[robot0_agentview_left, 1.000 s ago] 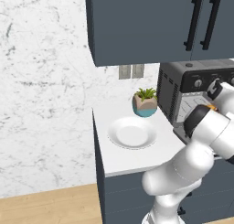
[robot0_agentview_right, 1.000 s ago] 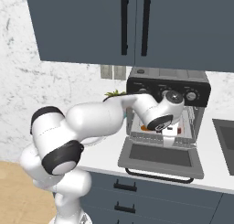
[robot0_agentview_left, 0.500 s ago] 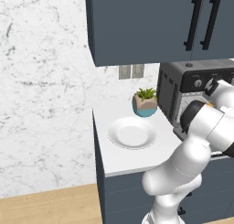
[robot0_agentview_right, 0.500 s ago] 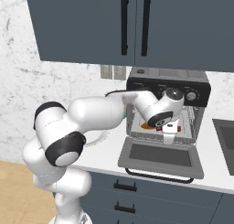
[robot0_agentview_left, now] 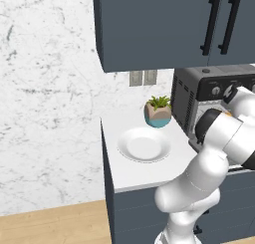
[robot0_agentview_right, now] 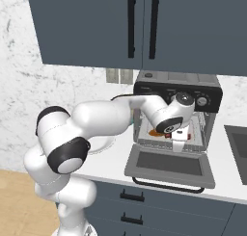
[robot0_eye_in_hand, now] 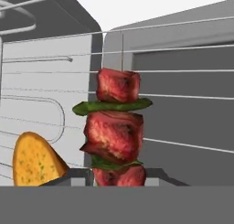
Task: Pick up the kebab skewer and baguette bread, and place them inside the toaster oven. Close the toaster oven door and start by setting the timer.
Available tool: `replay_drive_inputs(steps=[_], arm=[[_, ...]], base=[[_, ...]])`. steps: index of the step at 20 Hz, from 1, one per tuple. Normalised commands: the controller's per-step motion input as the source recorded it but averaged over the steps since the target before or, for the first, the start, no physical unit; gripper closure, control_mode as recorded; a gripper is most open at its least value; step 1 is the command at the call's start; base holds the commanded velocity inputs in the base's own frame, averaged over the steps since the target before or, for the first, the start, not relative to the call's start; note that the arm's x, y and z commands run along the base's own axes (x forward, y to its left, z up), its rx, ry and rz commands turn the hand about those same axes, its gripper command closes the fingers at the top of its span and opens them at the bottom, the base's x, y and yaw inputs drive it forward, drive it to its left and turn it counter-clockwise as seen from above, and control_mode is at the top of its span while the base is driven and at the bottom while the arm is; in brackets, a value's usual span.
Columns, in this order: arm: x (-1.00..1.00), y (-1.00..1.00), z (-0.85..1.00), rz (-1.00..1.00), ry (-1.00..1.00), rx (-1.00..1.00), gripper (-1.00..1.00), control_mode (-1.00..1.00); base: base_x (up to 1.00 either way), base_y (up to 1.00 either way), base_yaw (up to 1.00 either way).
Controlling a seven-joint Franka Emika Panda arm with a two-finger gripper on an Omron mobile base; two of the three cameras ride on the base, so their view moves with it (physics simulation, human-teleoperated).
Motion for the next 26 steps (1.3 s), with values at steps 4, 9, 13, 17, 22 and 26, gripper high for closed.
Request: replay_drive_inputs(steps=[4, 9, 13, 17, 22, 26], arm=[[0.0, 0.0, 0.0, 0.0, 0.0, 0.0, -1.0, -1.0], [-0.18, 0.0, 0.01, 0.0, -0.01, 0.0, -1.0, -1.0], [-0.31, 0.0, 0.41, 0.02, -0.11, 0.0, -1.0, -1.0], [-0.21, 0.0, 0.61, 0.06, -0.12, 0.0, -1.0, -1.0], [-0.75, 0.0, 0.19, 0.3, -0.09, -0.1, -1.0, -1.0], [-0.68, 0.01, 0.0, 0.49, -0.14, -0.24, -1.0, -1.0]], base=[[0.0, 0.0, 0.0], [0.0, 0.0, 0.0], [0.0, 0.0, 0.0], [0.0, 0.0, 0.0], [0.0, 0.0, 0.0], [0.0, 0.0, 0.0]])
